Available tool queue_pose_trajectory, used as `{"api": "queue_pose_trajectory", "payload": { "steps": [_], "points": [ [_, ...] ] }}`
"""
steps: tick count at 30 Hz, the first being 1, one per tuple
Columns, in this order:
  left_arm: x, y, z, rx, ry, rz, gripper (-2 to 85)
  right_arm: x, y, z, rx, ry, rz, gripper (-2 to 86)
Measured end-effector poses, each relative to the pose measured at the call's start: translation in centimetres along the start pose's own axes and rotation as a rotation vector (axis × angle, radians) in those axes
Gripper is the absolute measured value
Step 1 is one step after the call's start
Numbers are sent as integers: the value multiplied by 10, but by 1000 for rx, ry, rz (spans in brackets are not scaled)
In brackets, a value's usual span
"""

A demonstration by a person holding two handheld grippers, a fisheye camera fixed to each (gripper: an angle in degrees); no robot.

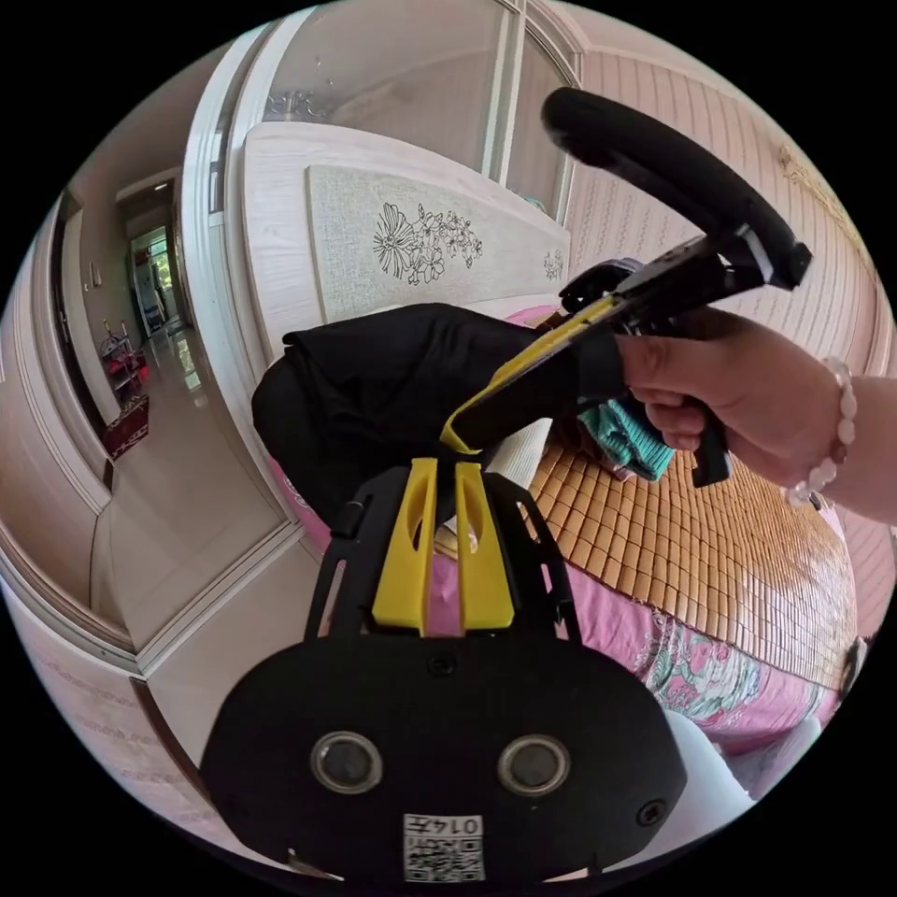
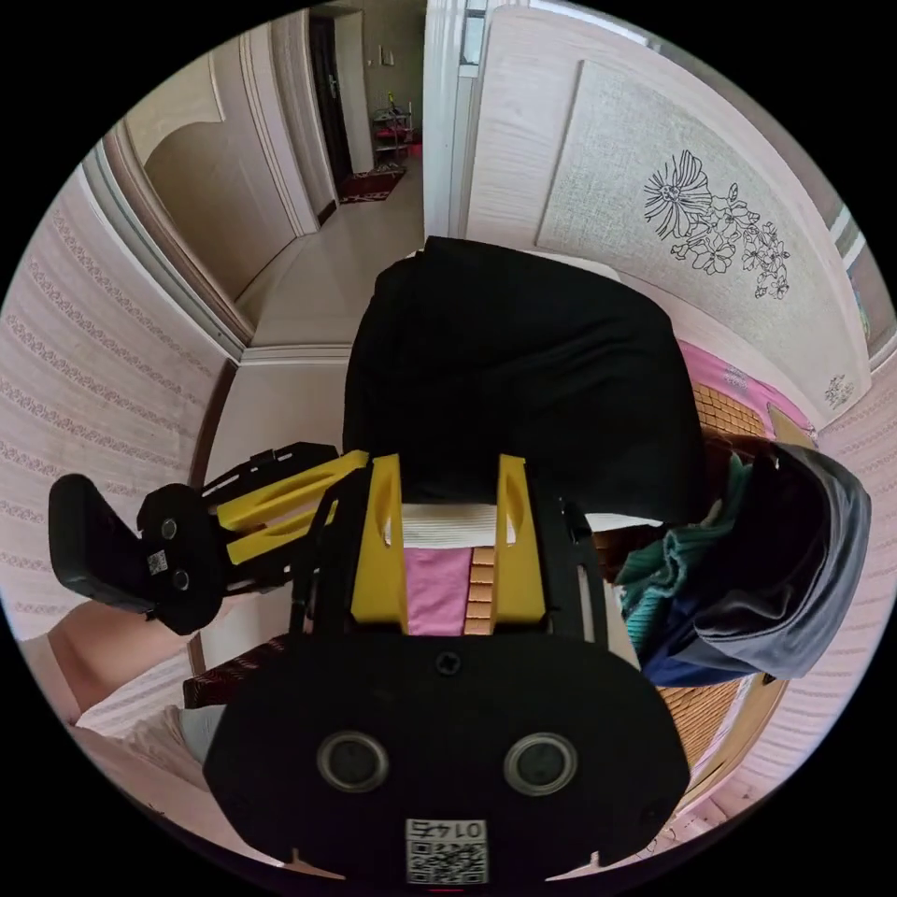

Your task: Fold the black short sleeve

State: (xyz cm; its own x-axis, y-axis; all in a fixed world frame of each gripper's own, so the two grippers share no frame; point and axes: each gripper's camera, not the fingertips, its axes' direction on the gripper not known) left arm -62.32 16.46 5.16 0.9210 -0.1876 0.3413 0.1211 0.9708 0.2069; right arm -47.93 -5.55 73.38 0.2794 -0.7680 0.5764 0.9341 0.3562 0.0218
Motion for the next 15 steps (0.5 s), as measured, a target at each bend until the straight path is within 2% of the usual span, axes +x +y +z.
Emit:
{"api": "queue_pose_trajectory", "payload": {
  "steps": [1, 3, 7, 10, 15],
  "points": [
    [1, 0, -2, -25, -8, 17, 29, 4, -3, 5, -20, -21, -1, 113],
    [3, 2, -8, -4, -13, 59, 21, 20, -10, 13, -80, -76, 26, 6],
    [13, -6, -34, 70, -40, 144, 10, 42, 3, -7, 2, -131, 27, -7],
    [26, -20, -62, 166, -34, 166, 6, 62, 24, -44, 140, -181, 76, -9],
    [65, -33, -132, 354, 23, 269, 7, 73, 108, -124, 349, -258, 96, -9]
  ]
}}
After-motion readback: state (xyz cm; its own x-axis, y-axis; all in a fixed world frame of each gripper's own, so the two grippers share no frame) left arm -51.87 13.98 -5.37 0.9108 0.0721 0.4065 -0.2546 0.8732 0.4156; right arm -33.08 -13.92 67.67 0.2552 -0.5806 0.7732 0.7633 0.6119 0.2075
